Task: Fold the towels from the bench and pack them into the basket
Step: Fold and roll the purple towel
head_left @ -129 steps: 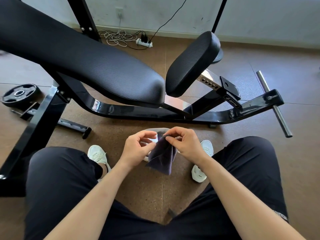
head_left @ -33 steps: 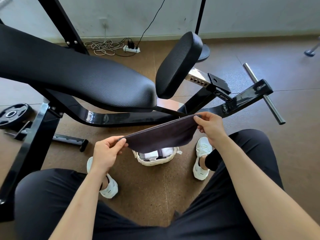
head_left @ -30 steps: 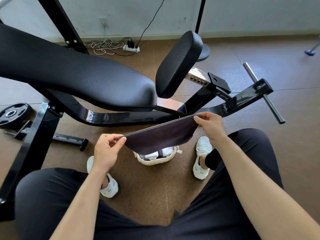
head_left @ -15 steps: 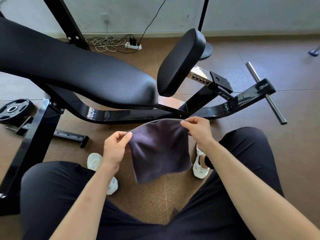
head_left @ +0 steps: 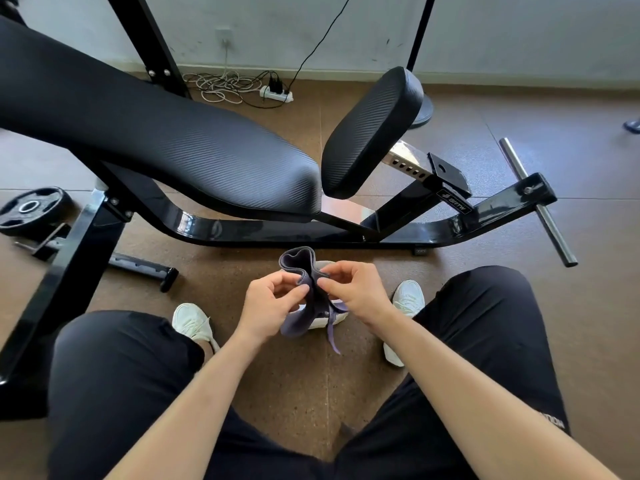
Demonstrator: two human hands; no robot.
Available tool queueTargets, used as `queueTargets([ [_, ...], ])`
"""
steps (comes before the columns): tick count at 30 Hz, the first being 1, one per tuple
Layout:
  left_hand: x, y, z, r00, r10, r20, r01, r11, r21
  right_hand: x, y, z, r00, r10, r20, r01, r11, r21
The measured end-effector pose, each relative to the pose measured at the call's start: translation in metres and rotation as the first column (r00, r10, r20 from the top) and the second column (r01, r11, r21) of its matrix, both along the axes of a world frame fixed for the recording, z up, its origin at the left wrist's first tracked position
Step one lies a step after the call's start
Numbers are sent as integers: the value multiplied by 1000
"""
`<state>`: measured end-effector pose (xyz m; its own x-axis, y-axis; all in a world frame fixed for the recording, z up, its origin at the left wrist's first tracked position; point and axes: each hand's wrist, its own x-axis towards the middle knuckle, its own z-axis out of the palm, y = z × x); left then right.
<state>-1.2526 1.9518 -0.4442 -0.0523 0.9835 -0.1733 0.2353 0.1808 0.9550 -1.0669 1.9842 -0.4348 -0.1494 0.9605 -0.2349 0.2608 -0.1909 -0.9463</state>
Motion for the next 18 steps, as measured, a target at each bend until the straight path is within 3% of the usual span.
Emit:
queueTargets([
  [11,4,-5,-4,995,-76,60,75,997,5,-1,-7,2,949,120,290,-179,966,186],
  [15,3,-9,0,973,-217,-82,222,973,63,-2,-6,-1,918,133,374,-225,950,215],
  [18,-3,-9,5,967,-203,-155,220,970,103,0,-4,3,911,160,380,-251,946,204],
])
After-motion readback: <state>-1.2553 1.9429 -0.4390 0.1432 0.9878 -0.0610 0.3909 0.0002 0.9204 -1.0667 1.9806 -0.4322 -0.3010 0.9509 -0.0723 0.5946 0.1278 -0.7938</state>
